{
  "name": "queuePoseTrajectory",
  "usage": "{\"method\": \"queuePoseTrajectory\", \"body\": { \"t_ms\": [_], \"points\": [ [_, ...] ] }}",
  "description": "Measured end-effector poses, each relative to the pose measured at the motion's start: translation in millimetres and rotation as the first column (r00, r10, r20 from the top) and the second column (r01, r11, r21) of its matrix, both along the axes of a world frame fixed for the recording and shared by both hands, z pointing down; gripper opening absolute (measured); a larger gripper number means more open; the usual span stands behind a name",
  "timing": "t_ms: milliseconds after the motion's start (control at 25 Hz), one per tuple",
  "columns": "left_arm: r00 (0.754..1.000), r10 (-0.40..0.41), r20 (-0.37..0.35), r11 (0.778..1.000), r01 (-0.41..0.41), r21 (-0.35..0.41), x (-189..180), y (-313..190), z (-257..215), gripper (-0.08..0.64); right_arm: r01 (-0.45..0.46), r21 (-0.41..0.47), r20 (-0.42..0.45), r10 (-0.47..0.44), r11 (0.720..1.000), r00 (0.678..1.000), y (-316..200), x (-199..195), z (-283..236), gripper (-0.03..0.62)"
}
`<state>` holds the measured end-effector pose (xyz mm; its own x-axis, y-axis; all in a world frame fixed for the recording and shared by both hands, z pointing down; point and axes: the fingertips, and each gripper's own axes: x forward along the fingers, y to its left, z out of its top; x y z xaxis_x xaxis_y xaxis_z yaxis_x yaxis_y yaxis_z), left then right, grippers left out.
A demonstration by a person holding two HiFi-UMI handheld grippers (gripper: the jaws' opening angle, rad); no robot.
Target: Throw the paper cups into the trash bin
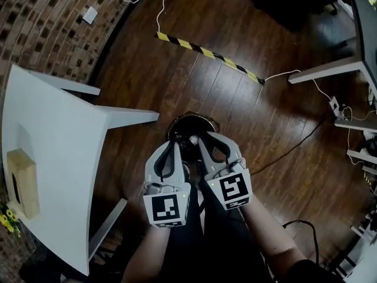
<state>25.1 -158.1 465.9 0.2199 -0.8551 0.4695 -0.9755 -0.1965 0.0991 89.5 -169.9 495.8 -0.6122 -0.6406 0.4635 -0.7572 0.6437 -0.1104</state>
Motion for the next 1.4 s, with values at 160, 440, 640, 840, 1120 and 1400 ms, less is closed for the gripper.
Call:
{"method": "queuePoseTrajectory", "body": {
  "t_ms": [160,440,640,840,1120,1400],
  "points": [
    [1.0,0.025,-0.009,0.994,-0.024,0.105,9,-5,-68,0.005,-0.012,0.071,0.052,0.008,0.997,0.999,5,1,-70,0.029],
    [1.0,0.023,-0.006,0.98,-0.021,0.2,9,9,-145,0.005,0.0,0.174,0.119,-0.021,0.985,0.993,18,6,-165,0.009],
    [1.0,0.016,0.001,0.969,-0.016,0.245,3,20,-195,0.005,0.037,0.265,0.114,-0.07,0.963,0.991,19,2,-217,0.008],
    [1.0,-0.013,-0.011,0.955,0.016,0.297,-2,25,-232,0.005,0.035,0.355,0.098,-0.074,0.934,0.992,14,-1,-256,0.008],
    [1.0,-0.012,0.0,0.942,0.011,0.336,-2,44,-247,0.005,0.023,0.437,0.086,-0.067,0.899,0.994,30,5,-282,0.008],
    [1.0,-0.022,-0.011,0.94,0.024,0.341,-13,36,-260,0.005,0.034,0.444,0.087,-0.081,0.895,0.993,23,-11,-290,0.008]
  ]
}}
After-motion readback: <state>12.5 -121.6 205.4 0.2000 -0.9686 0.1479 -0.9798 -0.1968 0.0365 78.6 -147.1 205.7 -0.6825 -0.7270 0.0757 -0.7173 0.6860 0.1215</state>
